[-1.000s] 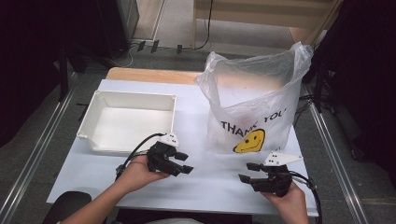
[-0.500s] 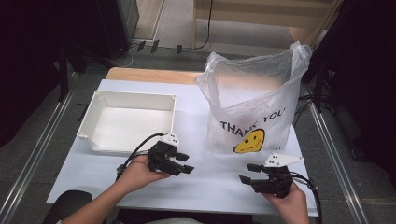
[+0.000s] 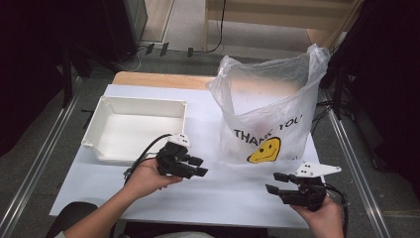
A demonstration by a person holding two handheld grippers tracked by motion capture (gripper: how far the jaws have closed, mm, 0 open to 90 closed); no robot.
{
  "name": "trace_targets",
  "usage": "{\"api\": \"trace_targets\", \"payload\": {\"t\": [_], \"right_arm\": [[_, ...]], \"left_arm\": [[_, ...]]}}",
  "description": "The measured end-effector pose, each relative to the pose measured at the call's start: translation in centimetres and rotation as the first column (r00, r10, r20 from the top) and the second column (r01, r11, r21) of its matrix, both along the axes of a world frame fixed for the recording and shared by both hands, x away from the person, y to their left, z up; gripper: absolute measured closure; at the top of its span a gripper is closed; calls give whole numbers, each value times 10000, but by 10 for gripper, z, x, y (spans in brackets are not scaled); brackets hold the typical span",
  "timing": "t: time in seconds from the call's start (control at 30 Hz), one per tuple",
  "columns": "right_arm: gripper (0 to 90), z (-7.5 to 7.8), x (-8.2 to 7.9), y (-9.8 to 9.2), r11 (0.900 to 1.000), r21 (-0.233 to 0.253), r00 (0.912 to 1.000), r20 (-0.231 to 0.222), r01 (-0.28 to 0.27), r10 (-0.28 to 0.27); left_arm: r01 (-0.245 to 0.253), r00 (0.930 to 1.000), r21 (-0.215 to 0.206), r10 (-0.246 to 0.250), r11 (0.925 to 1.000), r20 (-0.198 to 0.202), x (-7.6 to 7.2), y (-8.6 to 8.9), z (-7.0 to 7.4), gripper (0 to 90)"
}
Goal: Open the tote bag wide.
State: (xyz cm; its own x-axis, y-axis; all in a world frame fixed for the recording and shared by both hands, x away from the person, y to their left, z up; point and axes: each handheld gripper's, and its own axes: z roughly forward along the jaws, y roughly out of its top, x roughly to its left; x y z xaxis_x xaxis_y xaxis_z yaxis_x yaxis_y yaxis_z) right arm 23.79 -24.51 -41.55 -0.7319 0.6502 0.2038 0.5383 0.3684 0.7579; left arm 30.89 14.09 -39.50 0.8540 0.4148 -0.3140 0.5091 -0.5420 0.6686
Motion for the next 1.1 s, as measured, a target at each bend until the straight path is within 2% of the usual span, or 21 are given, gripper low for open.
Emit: {"api": "trace_targets", "payload": {"t": [0.1, 0.17, 0.27, 0.37, 0.4, 0.47, 0.5, 0.57, 0.7, 0.73, 0.8, 0.83, 0.87, 0.9, 1.0, 1.1], "right_arm": [[490, 6, -2, -9, 9999, -110, 9999, 103, 103, -102], [493, 14, -3, -23, 9995, -20, 9993, 173, 317, -317], [508, 18, -2, -34, 9993, 107, 9989, 300, 347, -350], [538, 24, 5, -55, 9983, 98, 9979, 304, 577, -580], [538, 24, 5, -55, 9983, 98, 9979, 304, 577, -580], [550, 29, 13, -71, 9972, 373, 9973, 314, 648, -660], [557, 32, 16, -76, 9961, 451, 9966, 275, 760, -773], [576, 38, 22, -85, 9951, 352, 9948, 389, 925, -939], [644, 47, 36, -99, 9958, 225, 9942, 600, 885, -897], [644, 47, 36, -99, 9958, 225, 9942, 600, 885, -897], [691, 54, 50, -106, 9961, 233, 9946, 564, 855, -867], [691, 54, 50, -106, 9961, 233, 9946, 564, 855, -867], [732, 59, 60, -108, 9968, 201, 9953, 563, 772, -782], [732, 59, 60, -108, 9968, 201, 9953, 563, 772, -782], [796, 69, 79, -108, 9986, -38, 9973, 509, 533, -530], [824, 76, 89, -109, 9988, -231, 9976, 550, 431, -418]], "left_arm": [[-17, 9999, 134, 15, 9999, 166, 2, -2, 10, 573], [-87, 9995, 179, 82, 9998, 302, 6, -1, 19, 566], [-41, 9996, 165, 36, 9999, 296, 9, -1, 25, 565], [-117, 9996, 116, 114, 9999, 265, 14, 1, 37, 557], [-117, 9996, 116, 114, 9999, 265, 14, 1, 37, 552], [-114, 9998, 62, 112, 9999, 187, 18, 3, 46, 550], [-114, 9998, 62, 112, 9999, 187, 18, 3, 46, 550], [-86, 9996, 123, 83, 9999, 265, 20, 3, 55, 554], [-6, 9994, 48, 4, 10000, 360, 23, 3, 63, 595], [68, 9992, 53, -70, 10000, 385, 24, 4, 65, 595], [109, 9997, -46, -108, 9999, 206, 28, 2, 73, 685], [109, 9997, -46, -108, 9999, 206, 28, 2, 73, 700], [106, 9996, -68, -104, 9999, 246, 28, 1, 76, 724], [163, 9994, -60, -161, 9998, 295, 29, 1, 79, 724], [174, 9986, -171, -165, 9997, 510, 31, -2, 93, 782], [182, 9976, -153, -171, 9997, 675, 32, -4, 101, 788]]}}
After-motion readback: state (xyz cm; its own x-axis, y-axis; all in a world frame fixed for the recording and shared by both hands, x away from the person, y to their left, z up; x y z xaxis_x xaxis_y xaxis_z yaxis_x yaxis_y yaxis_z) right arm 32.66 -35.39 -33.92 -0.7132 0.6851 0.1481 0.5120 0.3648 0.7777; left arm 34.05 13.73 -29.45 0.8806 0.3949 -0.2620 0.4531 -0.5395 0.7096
